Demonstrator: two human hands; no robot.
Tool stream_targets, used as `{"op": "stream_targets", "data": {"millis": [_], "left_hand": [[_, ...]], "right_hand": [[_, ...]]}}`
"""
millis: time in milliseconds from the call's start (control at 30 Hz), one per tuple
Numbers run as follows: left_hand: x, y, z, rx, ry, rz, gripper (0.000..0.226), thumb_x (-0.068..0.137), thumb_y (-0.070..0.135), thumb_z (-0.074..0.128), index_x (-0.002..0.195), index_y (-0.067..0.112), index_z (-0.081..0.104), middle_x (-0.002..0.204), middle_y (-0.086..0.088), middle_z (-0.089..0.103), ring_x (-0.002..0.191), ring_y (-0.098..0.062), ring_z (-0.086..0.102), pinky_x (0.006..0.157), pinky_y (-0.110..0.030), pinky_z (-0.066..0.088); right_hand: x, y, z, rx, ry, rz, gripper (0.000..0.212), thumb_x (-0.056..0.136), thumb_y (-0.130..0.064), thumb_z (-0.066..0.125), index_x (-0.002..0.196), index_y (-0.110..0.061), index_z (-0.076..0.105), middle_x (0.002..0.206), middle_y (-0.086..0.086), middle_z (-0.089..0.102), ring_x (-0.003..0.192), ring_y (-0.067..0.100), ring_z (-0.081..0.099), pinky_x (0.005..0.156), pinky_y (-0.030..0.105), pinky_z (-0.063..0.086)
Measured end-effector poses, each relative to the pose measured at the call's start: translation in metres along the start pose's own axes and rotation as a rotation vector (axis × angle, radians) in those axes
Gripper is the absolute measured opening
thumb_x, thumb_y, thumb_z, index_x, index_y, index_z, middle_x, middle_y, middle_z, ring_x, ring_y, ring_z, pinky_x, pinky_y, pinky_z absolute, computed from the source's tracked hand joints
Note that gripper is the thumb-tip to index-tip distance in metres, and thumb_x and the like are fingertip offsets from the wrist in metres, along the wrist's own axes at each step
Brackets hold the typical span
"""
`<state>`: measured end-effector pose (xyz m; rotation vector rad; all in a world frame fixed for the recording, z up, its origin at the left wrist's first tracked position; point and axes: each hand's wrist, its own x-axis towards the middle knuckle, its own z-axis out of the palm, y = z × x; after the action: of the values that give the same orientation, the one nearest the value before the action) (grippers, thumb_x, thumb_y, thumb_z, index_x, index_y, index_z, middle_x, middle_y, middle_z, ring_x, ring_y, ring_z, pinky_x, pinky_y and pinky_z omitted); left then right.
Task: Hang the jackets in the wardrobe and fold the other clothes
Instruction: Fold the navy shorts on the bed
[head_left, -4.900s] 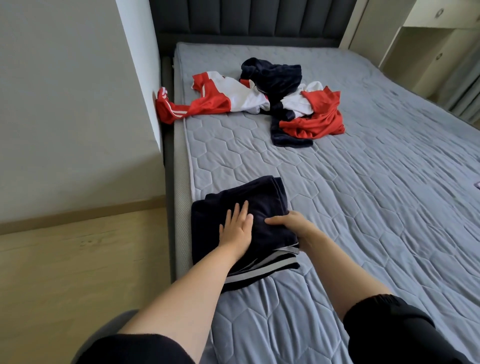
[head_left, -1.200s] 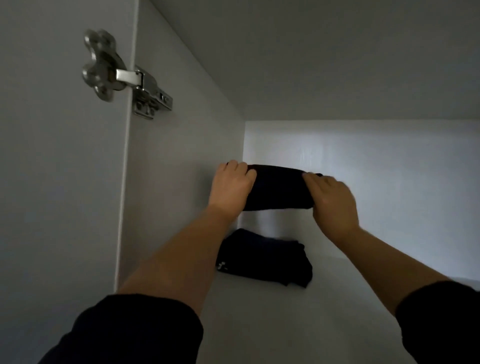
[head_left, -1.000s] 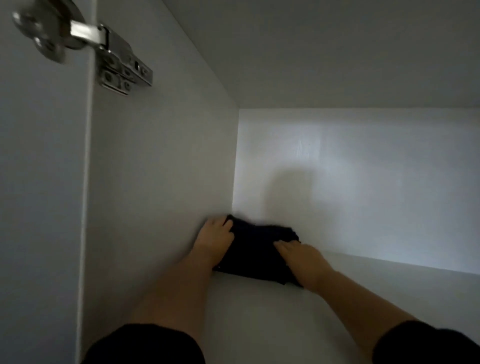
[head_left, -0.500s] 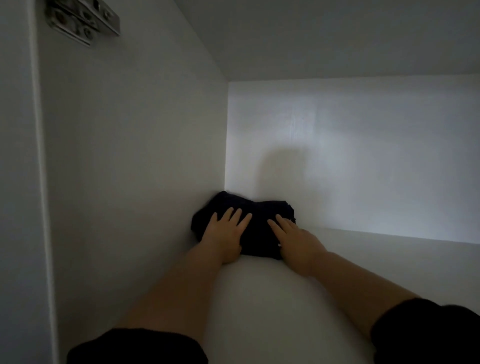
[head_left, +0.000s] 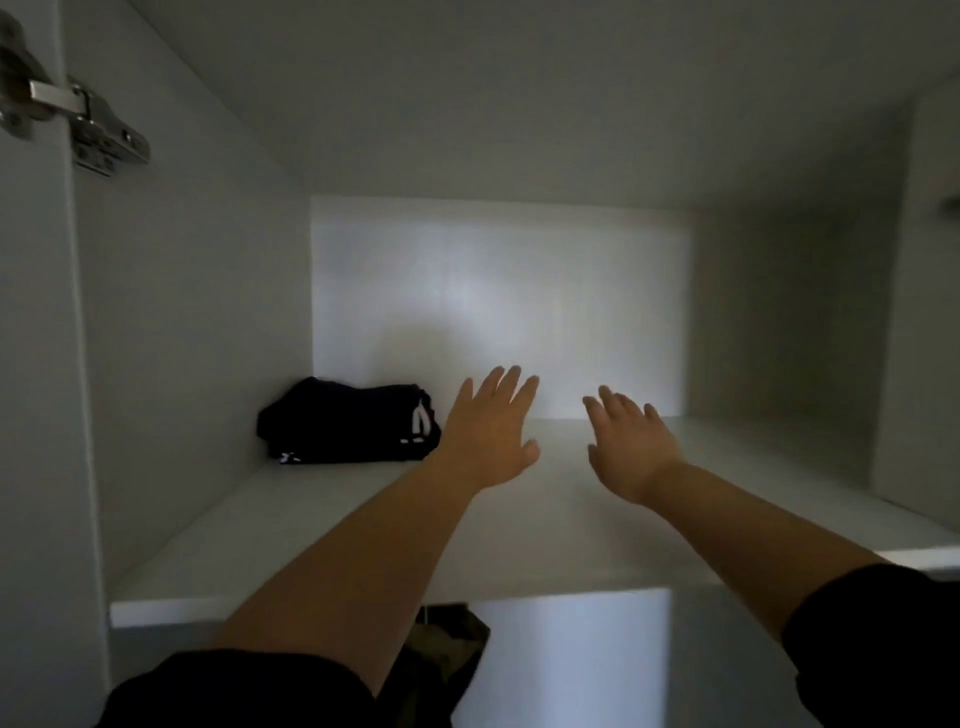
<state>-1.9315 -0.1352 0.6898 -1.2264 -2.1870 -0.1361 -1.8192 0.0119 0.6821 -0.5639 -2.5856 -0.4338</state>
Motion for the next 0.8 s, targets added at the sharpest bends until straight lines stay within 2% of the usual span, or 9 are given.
{"op": "stream_targets", "data": {"millis": [167, 367, 533, 633, 800], "left_hand": [[-0.031, 0.143, -0.050, -0.141, 0.077, 0.151, 0.077, 0.091, 0.042, 0.045, 0.151, 0.021, 0.004, 0.159, -0.005, 0.003, 0.146, -0.023, 0.002, 0.116, -0.045, 0.005], [-0.094, 0.336, -0.115, -0.290, 0.173, 0.383, 0.080, 0.085, 0.040, 0.051, 0.151, 0.020, 0.010, 0.157, -0.007, 0.014, 0.143, -0.023, 0.014, 0.114, -0.044, 0.016], [-0.172, 0.508, -0.169, -0.457, 0.286, 0.686, 0.077, 0.086, 0.038, 0.050, 0.151, 0.021, 0.012, 0.158, -0.006, 0.012, 0.144, -0.023, 0.012, 0.115, -0.044, 0.010], [-0.223, 0.604, -0.204, -0.512, 0.355, 0.864, 0.074, 0.089, 0.037, 0.045, 0.152, 0.018, 0.010, 0.159, -0.006, 0.008, 0.145, -0.023, 0.007, 0.115, -0.044, 0.007], [-0.296, 0.742, -0.255, -0.573, 0.365, 1.047, 0.073, 0.092, 0.042, 0.038, 0.151, 0.017, 0.003, 0.159, -0.008, 0.002, 0.146, -0.023, -0.001, 0.116, -0.045, 0.003]], "right_hand": [[-0.142, 0.089, -0.058, -0.042, 0.055, 0.208, 0.059, 0.097, -0.026, 0.037, 0.149, -0.012, 0.014, 0.158, 0.008, 0.008, 0.144, 0.024, 0.011, 0.116, 0.041, 0.011], [-0.367, 0.188, -0.128, -0.137, 0.104, 0.456, 0.060, 0.095, -0.031, 0.042, 0.147, -0.010, 0.022, 0.156, 0.010, 0.017, 0.143, 0.025, 0.016, 0.115, 0.038, 0.016], [-0.567, 0.241, -0.189, -0.300, 0.124, 0.630, 0.055, 0.092, -0.028, 0.047, 0.142, -0.008, 0.033, 0.153, 0.013, 0.027, 0.141, 0.028, 0.023, 0.115, 0.038, 0.017], [-0.675, 0.262, -0.225, -0.372, 0.103, 0.762, 0.055, 0.093, -0.030, 0.047, 0.142, -0.008, 0.034, 0.153, 0.013, 0.027, 0.141, 0.029, 0.024, 0.115, 0.040, 0.018], [-0.825, 0.288, -0.270, -0.449, 0.085, 0.970, 0.056, 0.094, -0.032, 0.047, 0.143, -0.008, 0.032, 0.152, 0.014, 0.027, 0.141, 0.029, 0.023, 0.115, 0.042, 0.018]]}}
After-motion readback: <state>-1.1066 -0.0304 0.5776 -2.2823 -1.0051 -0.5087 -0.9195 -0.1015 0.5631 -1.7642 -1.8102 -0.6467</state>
